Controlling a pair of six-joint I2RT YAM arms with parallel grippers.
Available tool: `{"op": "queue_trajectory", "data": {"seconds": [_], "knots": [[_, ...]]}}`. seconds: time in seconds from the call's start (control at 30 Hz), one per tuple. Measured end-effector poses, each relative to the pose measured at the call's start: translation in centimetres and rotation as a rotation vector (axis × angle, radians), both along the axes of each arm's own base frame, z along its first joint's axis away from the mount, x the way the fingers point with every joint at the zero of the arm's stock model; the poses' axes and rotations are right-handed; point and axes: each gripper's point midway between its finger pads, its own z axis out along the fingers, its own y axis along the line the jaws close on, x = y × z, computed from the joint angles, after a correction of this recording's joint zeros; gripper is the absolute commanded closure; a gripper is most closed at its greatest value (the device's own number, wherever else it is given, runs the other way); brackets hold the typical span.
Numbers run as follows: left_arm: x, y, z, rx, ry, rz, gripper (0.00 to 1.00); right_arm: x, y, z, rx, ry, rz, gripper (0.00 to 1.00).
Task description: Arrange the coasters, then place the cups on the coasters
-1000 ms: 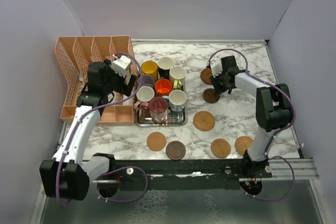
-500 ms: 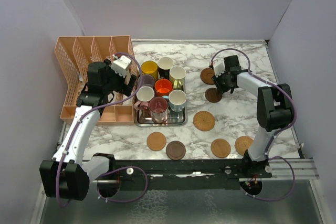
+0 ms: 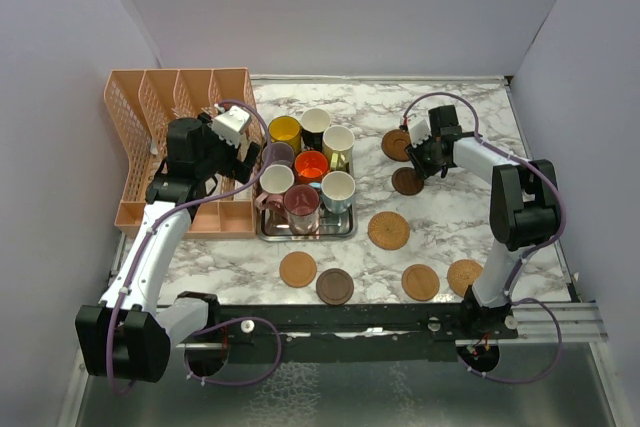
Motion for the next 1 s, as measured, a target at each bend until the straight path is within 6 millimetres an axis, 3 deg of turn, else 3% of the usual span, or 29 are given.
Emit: {"op": "queue_trajectory", "data": {"seconds": [0.37, 0.7, 0.83, 1.0], "knots": [[0.0, 0.0, 0.0, 0.000, 0.000, 0.000, 0.01, -0.2, 0.5, -0.1, 0.030, 0.011, 0.015, 0.67], [0.0, 0.0, 0.0, 0.003, -0.001, -0.001, 0.01, -0.8, 0.6, 0.3, 0.046, 0.047, -0.001, 0.56], [0.0, 0.0, 0.0, 0.004, -0.002, -0.002, 0.01, -1.2, 1.4, 1.7, 0.093, 0.044, 0.011, 0.53], [0.0, 0.0, 0.0, 0.004, -0.002, -0.002, 0.01, -1.8, 3.1, 6.4, 0.188, -0.040, 0.073, 0.49]]}}
